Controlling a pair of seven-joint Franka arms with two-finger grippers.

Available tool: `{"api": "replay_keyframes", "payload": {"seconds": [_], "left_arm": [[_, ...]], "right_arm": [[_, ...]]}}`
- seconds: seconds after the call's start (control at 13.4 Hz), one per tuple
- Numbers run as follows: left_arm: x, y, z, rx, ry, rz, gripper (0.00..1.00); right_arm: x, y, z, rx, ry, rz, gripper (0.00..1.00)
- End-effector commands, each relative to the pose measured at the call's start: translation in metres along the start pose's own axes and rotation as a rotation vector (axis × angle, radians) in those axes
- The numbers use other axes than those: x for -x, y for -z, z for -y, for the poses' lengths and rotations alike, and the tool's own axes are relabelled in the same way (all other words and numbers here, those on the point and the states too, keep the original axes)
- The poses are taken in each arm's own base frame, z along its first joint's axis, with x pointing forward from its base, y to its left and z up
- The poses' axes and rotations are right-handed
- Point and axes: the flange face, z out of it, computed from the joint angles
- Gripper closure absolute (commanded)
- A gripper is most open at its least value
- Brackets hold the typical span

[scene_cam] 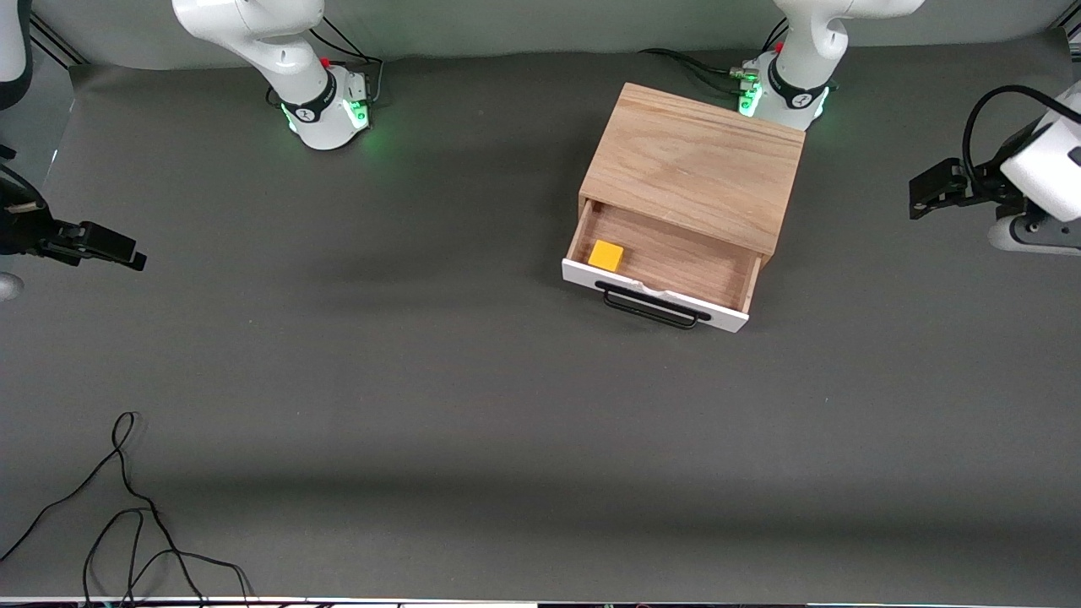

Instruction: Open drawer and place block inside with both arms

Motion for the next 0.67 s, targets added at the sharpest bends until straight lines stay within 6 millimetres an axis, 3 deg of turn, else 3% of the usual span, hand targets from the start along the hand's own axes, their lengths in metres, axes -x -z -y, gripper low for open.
{"api": "replay_keyframes", "payload": {"seconds": [0.0, 0.6], "left_arm": [[0.0270, -0.0035, -0.0001, -0.006, -0.053, -0.065, 0.00], [0.0305, -0.0025, -0.0027, -0.001, -0.048, -0.100, 0.00]], "right_arm": [[0.0041, 0.0035, -0.0042, 0.022, 0.017, -0.003, 0.00], [0.0049, 0.0034, -0.0010, 0.048, 0.027, -0.002, 0.00]]}}
